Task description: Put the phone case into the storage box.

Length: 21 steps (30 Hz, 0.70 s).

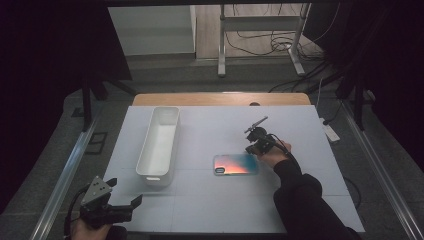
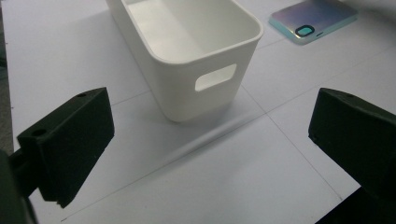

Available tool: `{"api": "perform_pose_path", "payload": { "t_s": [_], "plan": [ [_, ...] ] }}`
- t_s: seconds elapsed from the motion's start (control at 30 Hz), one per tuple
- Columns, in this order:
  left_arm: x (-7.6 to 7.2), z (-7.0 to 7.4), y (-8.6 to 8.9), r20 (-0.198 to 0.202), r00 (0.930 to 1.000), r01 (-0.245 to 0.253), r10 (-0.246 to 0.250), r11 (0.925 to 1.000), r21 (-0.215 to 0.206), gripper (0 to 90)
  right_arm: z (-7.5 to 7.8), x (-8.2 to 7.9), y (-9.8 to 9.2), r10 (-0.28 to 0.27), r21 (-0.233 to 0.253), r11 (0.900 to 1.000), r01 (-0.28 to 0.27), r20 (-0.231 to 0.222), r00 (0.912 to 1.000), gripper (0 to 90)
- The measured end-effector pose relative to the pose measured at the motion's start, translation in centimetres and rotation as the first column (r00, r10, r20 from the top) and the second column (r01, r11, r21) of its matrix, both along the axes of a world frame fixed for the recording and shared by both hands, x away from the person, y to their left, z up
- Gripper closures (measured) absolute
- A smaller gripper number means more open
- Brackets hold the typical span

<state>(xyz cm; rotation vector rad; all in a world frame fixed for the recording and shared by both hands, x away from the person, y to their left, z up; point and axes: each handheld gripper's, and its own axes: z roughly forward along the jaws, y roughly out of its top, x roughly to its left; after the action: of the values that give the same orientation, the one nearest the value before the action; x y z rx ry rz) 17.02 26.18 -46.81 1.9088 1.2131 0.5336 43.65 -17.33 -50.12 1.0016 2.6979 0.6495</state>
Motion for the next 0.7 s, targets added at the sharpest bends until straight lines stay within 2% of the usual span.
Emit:
{"api": "perform_pose_path", "payload": {
  "t_s": [0.17,0.7],
  "plan": [
    [0.0,0.0,0.0,0.000,1.0000,0.000,0.000,1.0000,0.004,0.8,0.1,-1.3,-0.8,0.037,-0.003,0.999,-0.037,-0.007,0.9993,89.4],
    [0.0,0.0,-0.1,-0.002,1.0000,-0.002,0.002,1.0000,0.007,0.9,0.0,-5.0,-2.0,0.067,-0.002,0.998,-0.067,-0.043,0.9969,89.4]
  ]
}}
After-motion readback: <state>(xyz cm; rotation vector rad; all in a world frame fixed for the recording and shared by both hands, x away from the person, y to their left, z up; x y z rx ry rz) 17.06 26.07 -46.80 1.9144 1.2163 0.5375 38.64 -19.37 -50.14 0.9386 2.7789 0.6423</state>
